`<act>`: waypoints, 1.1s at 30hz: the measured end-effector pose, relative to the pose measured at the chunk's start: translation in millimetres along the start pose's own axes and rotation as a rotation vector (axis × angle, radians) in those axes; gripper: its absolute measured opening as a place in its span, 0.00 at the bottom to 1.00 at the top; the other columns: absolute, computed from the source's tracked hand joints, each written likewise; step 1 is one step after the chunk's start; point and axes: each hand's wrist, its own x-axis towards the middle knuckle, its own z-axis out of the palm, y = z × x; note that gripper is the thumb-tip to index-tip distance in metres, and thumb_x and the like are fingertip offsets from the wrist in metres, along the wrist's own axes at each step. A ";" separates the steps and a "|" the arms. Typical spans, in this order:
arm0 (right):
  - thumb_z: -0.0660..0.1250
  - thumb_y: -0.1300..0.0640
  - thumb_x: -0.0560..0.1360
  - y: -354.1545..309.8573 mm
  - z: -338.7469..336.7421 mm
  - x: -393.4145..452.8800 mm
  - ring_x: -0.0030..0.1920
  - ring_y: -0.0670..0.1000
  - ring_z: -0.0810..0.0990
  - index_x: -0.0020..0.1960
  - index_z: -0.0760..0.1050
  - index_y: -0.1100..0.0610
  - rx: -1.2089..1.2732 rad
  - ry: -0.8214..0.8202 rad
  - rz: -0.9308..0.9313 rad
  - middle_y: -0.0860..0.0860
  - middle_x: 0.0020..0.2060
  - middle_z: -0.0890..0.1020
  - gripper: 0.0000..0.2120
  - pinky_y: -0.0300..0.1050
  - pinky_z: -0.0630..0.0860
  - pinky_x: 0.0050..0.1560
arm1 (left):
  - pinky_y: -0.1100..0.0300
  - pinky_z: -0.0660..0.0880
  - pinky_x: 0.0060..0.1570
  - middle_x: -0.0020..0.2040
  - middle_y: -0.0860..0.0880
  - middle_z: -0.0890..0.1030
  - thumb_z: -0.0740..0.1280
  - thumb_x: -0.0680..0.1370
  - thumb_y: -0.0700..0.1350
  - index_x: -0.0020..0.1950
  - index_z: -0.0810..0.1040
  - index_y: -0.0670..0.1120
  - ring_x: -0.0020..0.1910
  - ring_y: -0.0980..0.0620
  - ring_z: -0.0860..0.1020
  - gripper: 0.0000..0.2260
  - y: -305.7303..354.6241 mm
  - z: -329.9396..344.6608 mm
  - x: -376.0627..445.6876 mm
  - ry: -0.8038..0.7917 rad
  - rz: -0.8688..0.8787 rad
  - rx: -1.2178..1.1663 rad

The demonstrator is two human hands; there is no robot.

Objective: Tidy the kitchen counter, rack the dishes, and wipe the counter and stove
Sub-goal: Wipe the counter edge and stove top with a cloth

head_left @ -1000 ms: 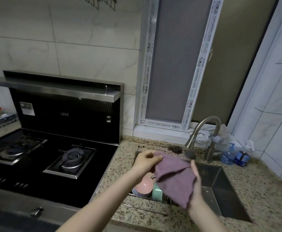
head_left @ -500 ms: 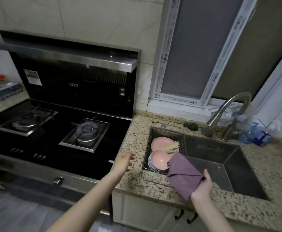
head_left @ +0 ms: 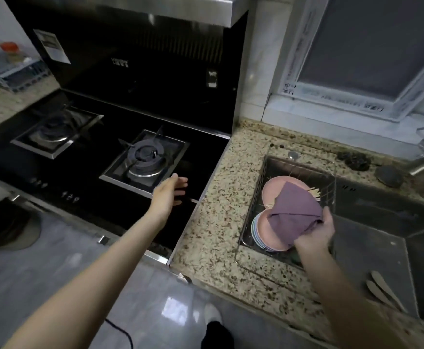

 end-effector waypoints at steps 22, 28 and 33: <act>0.57 0.55 0.80 6.0 124.3 209.1 0.51 0.57 0.79 0.59 0.74 0.60 -0.042 -0.016 0.065 0.56 0.51 0.81 0.13 0.49 0.73 0.60 | 0.56 0.76 0.49 0.48 0.50 0.82 0.51 0.83 0.53 0.48 0.79 0.48 0.48 0.51 0.80 0.19 8.8 40.6 137.3 0.119 -0.070 -0.068; 0.60 0.57 0.80 23.5 134.5 244.3 0.54 0.52 0.77 0.70 0.63 0.63 -0.444 -0.046 -0.060 0.55 0.56 0.77 0.21 0.43 0.74 0.57 | 0.57 0.76 0.45 0.47 0.51 0.82 0.51 0.83 0.54 0.49 0.79 0.48 0.45 0.53 0.80 0.20 -0.7 49.1 150.0 0.103 -0.090 -0.050; 0.62 0.54 0.79 53.5 133.4 273.9 0.58 0.54 0.75 0.64 0.67 0.57 -1.016 -0.175 -0.188 0.49 0.49 0.74 0.15 0.48 0.70 0.60 | 0.56 0.75 0.46 0.45 0.52 0.83 0.50 0.82 0.55 0.48 0.79 0.49 0.46 0.53 0.81 0.20 -2.0 45.1 159.8 0.070 -0.052 -0.061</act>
